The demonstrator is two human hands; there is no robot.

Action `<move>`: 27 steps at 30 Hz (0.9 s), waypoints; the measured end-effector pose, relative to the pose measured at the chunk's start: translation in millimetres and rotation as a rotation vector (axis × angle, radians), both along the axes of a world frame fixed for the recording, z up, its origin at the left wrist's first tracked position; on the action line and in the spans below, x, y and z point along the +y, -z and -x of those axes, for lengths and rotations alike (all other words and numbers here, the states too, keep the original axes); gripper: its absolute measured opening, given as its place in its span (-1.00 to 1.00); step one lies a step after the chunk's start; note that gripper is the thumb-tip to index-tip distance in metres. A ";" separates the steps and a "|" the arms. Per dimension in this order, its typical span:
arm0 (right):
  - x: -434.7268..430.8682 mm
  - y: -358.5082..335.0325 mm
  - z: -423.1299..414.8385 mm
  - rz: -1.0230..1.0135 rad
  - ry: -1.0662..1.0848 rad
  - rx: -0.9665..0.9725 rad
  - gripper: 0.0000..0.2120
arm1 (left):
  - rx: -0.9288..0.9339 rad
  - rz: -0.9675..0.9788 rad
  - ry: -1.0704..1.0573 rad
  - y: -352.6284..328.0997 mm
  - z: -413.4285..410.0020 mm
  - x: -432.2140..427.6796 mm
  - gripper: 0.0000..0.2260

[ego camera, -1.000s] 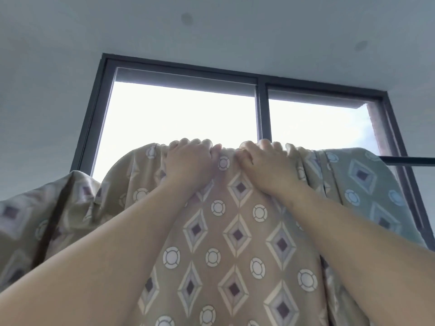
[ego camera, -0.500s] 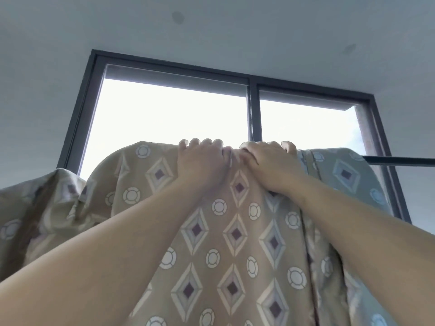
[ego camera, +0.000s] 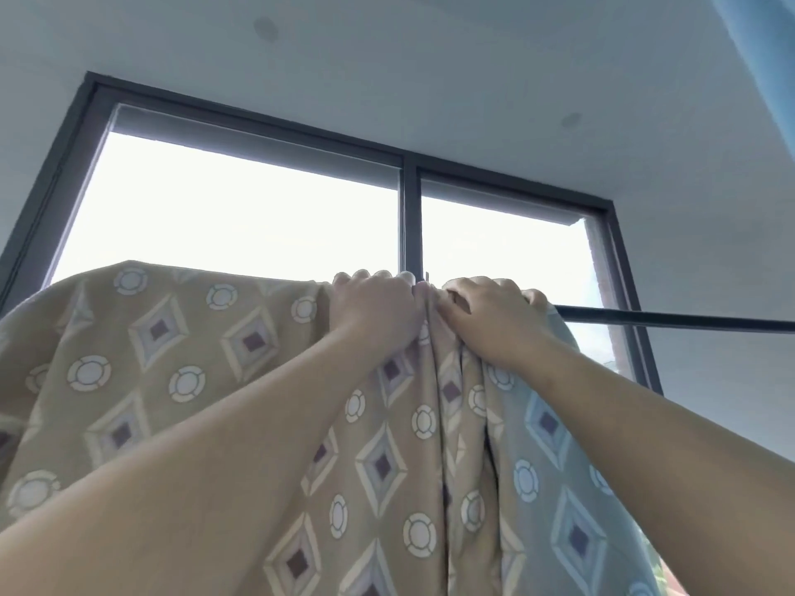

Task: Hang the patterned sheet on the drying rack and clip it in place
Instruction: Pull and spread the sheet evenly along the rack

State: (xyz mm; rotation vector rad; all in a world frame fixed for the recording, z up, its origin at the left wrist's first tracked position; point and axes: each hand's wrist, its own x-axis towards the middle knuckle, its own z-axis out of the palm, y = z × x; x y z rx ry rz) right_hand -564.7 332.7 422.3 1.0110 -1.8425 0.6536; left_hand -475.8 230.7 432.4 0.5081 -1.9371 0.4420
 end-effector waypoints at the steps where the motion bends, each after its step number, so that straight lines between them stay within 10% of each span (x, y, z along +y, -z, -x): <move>1: 1.3 0.0 3.5 0.020 -0.028 -0.004 -0.57 | 0.048 0.034 -0.011 2.6 2.3 -2.9 -0.60; 17: 35.8 4.6 70.3 0.181 0.172 -0.065 -0.71 | 0.450 0.200 0.013 15.5 25.5 -18.2 -0.54; 27: -13.4 3.0 46.4 0.074 -0.116 0.056 -0.70 | 0.538 0.297 0.044 16.1 34.4 -27.4 -0.58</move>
